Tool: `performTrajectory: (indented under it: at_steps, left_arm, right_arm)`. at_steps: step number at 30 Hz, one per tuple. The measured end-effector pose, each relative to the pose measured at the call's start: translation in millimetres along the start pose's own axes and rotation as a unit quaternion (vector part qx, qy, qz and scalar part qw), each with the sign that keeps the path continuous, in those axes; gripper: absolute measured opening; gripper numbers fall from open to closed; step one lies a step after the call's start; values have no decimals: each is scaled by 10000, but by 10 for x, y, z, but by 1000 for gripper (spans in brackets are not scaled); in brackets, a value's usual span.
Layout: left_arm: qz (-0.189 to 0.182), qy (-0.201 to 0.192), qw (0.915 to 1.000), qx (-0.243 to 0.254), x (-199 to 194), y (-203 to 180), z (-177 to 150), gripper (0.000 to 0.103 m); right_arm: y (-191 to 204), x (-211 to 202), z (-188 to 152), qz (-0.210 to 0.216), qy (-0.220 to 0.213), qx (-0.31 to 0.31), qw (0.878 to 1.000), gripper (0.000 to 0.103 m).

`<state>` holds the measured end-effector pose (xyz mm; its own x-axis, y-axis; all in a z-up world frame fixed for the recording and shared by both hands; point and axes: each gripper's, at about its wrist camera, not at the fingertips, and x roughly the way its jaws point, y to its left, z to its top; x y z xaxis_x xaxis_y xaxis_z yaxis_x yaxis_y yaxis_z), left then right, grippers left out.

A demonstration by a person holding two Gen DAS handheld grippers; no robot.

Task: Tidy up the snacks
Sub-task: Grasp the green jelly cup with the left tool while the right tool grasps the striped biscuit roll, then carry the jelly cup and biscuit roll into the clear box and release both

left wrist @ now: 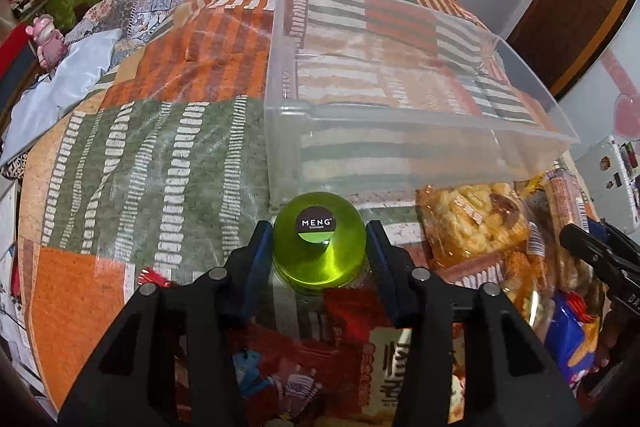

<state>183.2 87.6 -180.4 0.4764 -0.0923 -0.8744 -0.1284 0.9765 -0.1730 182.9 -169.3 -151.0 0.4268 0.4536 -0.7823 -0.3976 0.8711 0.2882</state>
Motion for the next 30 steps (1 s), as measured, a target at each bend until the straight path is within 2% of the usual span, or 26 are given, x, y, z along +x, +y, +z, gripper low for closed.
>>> performTrajectory:
  at_steps: [4,14,17,18,19,23,26,29,30]
  left_arm:
    - [1,-89,9999,-61,-114,3,-40,47]
    - [-33,-557,9984,44,-557,-89,-68,46]
    - [-121,-630,9979,82,-662,-147,-63,43]
    - [-156,-674,9975,133,-709,-181,-66,32]
    - [-184,-697,9972,173,-733,-203,-60,6]
    - [-287,-771,9963,239,-844,-271,-9,5]
    - [-107,-793,9963,315,-834,-305,3,7]
    - [-50,-627,9976,288,-728,-265,5,37]
    - [30,-588,9979,266,-675,-244,2,50]
  right_arm:
    - [14,-52,-3,56,-56,11,10000,43]
    - [61,-247,18,197,-354,22,9992,39]
    - [85,-307,42,238,-461,14,9986,39]
    - [92,-320,56,254,-491,11,9985,39]
    - [101,-334,67,264,-521,-2,9983,38]
    - [137,-400,125,308,-663,-43,9973,39]
    - [161,-425,178,306,-745,-86,9967,39]
    - [152,-442,179,327,-780,-90,9964,39]
    - [137,-439,186,326,-785,-77,9963,39]
